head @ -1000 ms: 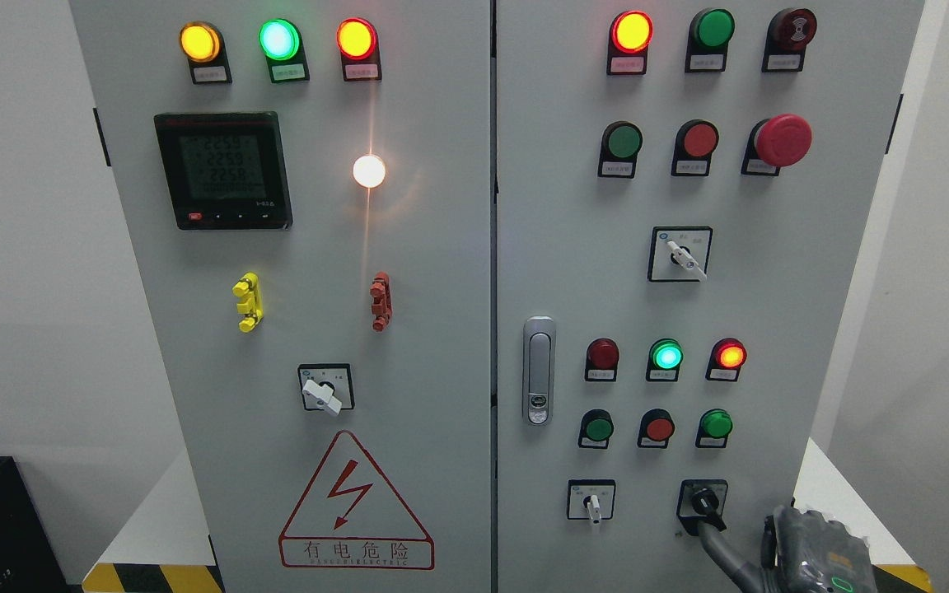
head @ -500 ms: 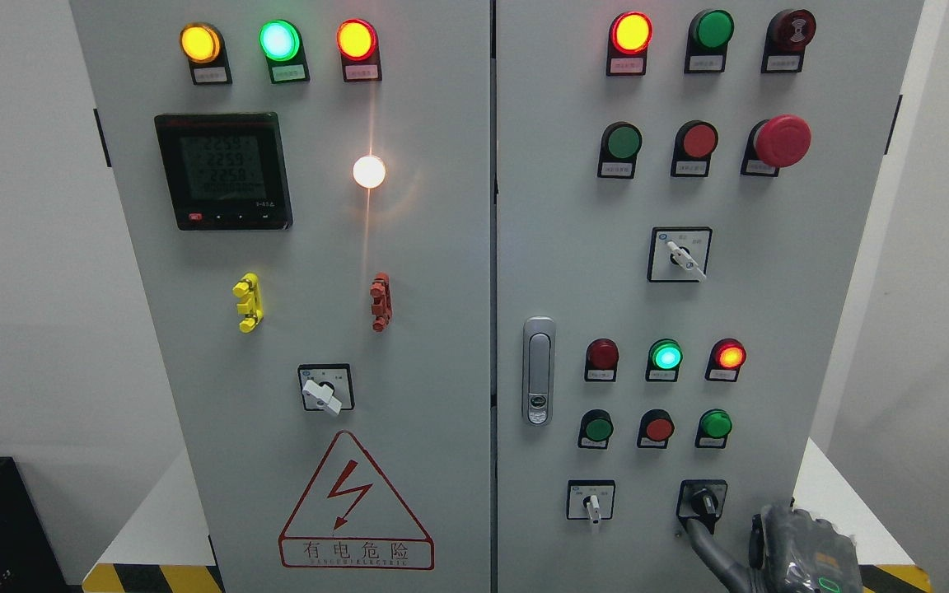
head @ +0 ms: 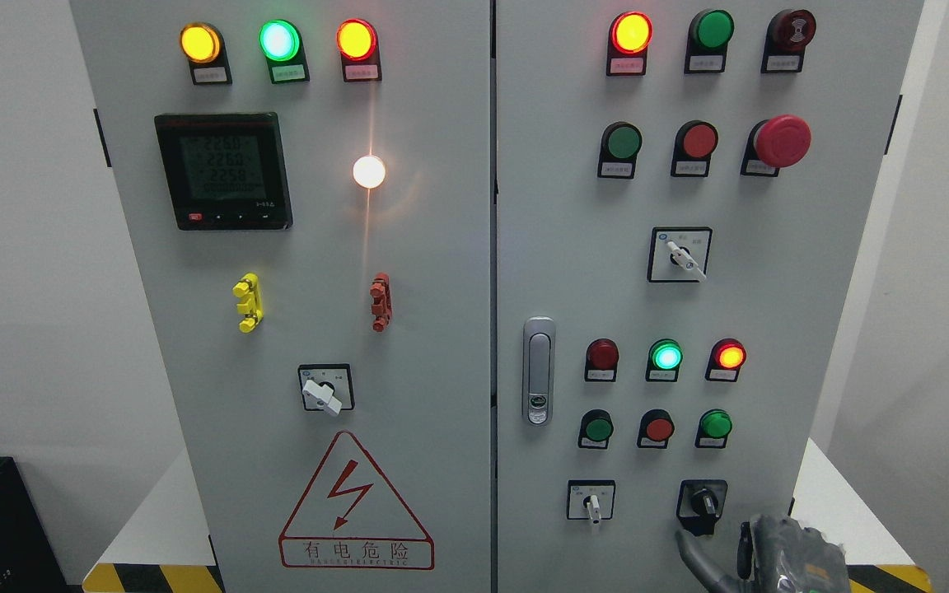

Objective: Flip black knob to close circuit

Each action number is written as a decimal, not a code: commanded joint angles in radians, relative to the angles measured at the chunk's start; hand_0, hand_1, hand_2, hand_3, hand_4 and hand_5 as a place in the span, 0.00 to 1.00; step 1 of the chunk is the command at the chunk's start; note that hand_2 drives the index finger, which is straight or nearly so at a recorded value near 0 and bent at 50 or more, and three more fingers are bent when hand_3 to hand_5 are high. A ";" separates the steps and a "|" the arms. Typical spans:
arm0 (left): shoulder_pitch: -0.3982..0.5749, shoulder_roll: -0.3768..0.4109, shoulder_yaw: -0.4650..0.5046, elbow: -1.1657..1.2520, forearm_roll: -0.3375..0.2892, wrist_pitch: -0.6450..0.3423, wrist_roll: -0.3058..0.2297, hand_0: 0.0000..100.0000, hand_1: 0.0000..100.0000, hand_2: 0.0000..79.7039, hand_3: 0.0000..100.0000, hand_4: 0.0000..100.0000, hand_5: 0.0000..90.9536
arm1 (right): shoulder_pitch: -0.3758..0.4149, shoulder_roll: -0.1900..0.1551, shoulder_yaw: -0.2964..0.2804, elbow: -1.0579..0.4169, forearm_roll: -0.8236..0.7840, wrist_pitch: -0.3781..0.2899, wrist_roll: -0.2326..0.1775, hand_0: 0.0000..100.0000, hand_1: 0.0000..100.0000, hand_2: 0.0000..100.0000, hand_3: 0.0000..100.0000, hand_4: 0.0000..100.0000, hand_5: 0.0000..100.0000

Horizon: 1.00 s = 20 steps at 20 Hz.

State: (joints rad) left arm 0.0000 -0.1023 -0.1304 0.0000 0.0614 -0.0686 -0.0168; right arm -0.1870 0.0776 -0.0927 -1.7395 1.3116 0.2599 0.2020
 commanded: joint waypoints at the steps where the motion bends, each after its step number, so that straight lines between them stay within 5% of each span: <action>1: 0.021 0.001 0.000 -0.023 0.000 0.000 0.000 0.12 0.56 0.00 0.00 0.00 0.00 | 0.070 0.008 0.019 -0.124 -0.104 0.001 -0.006 0.00 0.00 0.79 0.99 0.86 0.89; 8: 0.021 0.000 0.000 -0.023 0.000 0.000 0.000 0.12 0.56 0.00 0.00 0.00 0.00 | 0.205 0.019 0.025 -0.232 -0.455 -0.008 -0.130 0.00 0.02 0.60 0.88 0.79 0.75; 13: 0.021 0.001 0.000 -0.023 0.000 0.000 0.000 0.12 0.56 0.00 0.00 0.00 0.00 | 0.256 0.048 0.005 -0.242 -0.761 -0.112 -0.237 0.00 0.02 0.47 0.75 0.68 0.60; 20: 0.021 -0.001 0.000 -0.023 0.000 0.000 0.000 0.12 0.56 0.00 0.00 0.00 0.00 | 0.346 0.045 0.004 -0.247 -1.033 -0.208 -0.273 0.00 0.01 0.38 0.61 0.57 0.52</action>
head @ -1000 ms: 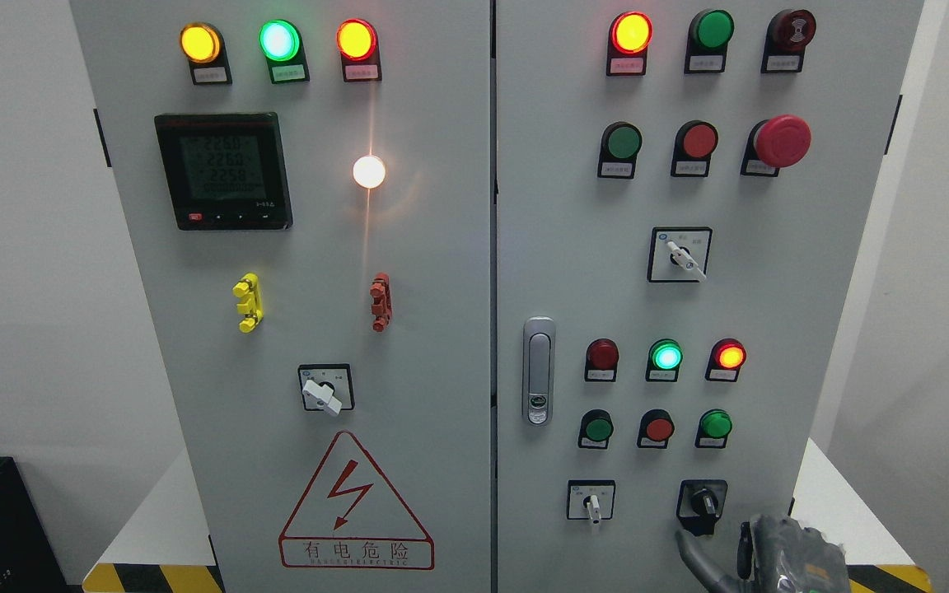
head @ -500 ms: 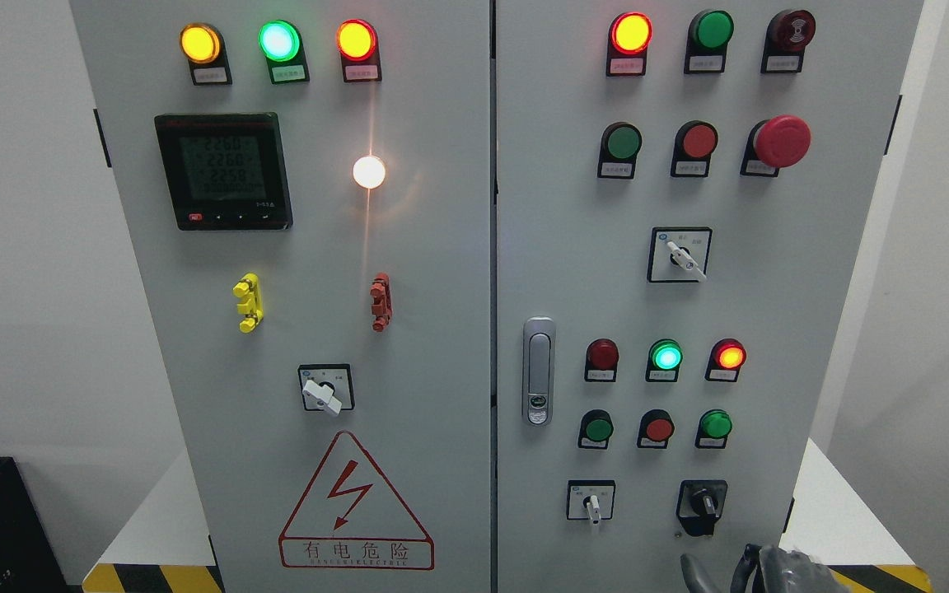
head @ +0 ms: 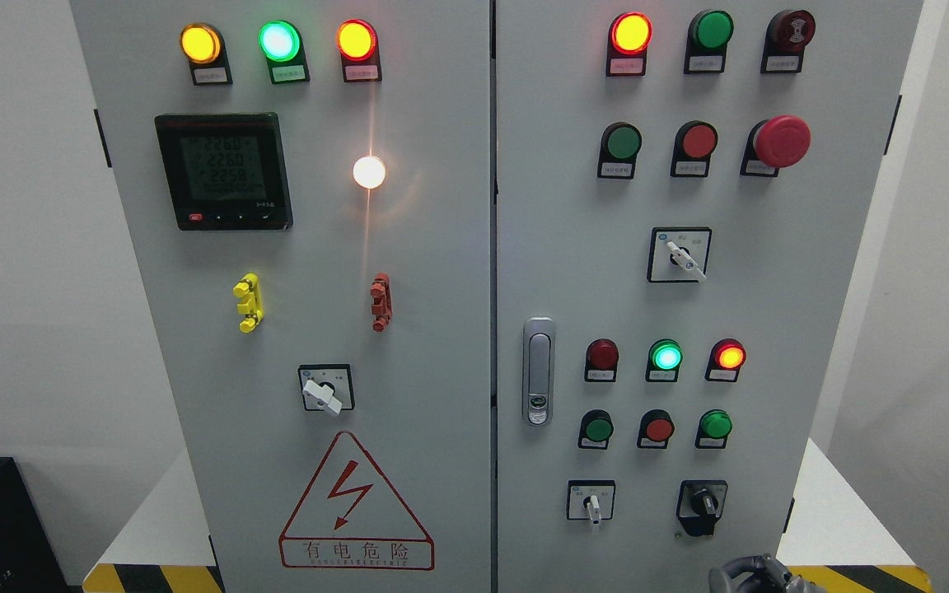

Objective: Flip black knob to close circuit

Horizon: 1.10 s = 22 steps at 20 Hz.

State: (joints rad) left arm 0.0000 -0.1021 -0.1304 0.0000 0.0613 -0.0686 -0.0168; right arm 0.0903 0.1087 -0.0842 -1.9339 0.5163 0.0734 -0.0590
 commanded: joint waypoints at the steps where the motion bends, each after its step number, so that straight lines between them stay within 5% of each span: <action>1: 0.021 0.001 0.000 -0.023 0.000 0.000 0.000 0.12 0.56 0.00 0.00 0.00 0.00 | 0.078 0.014 -0.005 -0.054 -0.293 -0.023 -0.010 0.00 0.00 0.36 0.57 0.53 0.49; 5: 0.021 -0.001 0.000 -0.023 0.000 0.000 0.000 0.12 0.56 0.00 0.00 0.00 0.00 | 0.129 0.011 -0.003 -0.063 -0.459 -0.035 0.004 0.00 0.00 0.26 0.44 0.39 0.33; 11: 0.021 0.001 0.000 -0.023 0.000 0.000 0.000 0.12 0.56 0.00 0.00 0.00 0.00 | 0.160 0.011 -0.005 -0.060 -0.556 -0.086 0.077 0.00 0.00 0.08 0.22 0.19 0.09; 22: 0.021 0.001 0.000 -0.023 0.000 0.000 0.000 0.12 0.56 0.00 0.00 0.00 0.00 | 0.174 0.009 -0.006 -0.062 -0.608 -0.100 0.122 0.00 0.00 0.00 0.08 0.05 0.00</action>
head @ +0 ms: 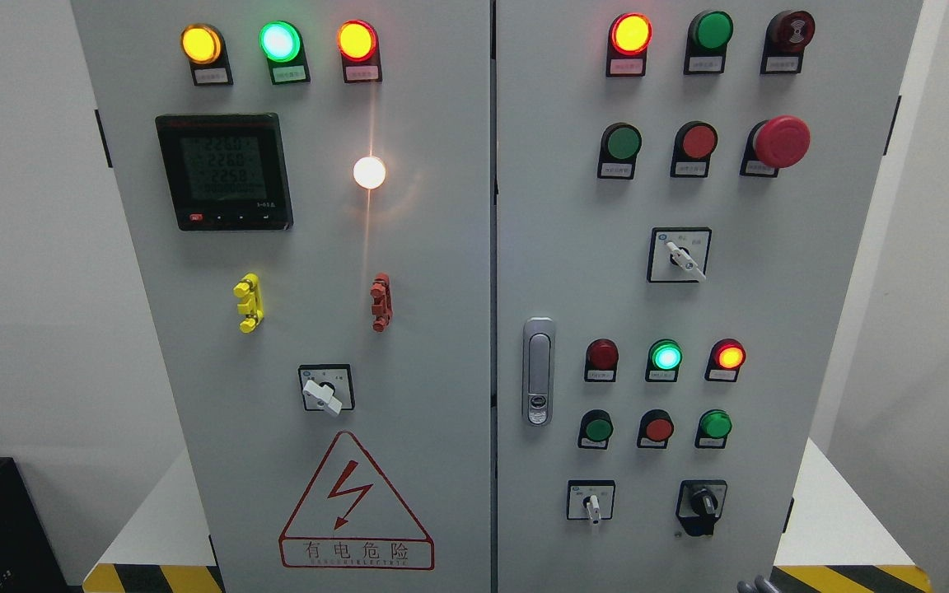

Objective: Flip black knob to close circuit

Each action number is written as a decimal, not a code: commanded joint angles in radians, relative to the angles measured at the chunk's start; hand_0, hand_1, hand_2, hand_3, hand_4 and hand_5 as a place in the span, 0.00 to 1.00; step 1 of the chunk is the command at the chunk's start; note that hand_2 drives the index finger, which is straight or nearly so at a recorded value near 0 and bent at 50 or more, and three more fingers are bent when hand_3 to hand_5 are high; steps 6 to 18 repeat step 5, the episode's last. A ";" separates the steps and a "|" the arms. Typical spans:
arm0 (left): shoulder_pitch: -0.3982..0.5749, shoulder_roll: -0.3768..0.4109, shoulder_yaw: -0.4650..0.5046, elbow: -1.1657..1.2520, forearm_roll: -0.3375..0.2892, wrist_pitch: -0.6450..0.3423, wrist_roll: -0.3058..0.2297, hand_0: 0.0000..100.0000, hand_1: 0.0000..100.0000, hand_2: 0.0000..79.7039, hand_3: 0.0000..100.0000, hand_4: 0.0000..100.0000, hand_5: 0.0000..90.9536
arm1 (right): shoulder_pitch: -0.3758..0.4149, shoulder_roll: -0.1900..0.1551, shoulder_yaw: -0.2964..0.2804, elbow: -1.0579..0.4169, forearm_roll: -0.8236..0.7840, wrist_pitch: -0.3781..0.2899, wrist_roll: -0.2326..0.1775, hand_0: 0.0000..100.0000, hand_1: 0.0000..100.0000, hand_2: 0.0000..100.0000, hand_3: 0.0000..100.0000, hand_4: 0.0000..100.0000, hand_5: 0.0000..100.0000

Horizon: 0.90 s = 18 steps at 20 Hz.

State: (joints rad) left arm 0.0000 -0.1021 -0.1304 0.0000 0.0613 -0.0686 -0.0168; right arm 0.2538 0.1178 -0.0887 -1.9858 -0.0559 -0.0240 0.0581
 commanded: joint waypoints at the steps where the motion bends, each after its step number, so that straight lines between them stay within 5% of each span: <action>1: 0.021 -0.001 0.000 -0.023 0.000 0.000 0.000 0.12 0.56 0.00 0.00 0.00 0.00 | 0.010 0.000 -0.002 -0.010 -0.044 -0.002 0.005 0.00 0.00 0.00 0.08 0.05 0.00; 18: 0.021 -0.001 0.000 -0.023 0.000 0.000 0.000 0.12 0.56 0.00 0.00 0.00 0.00 | 0.012 0.000 -0.002 -0.008 -0.050 -0.022 0.009 0.00 0.00 0.00 0.07 0.03 0.00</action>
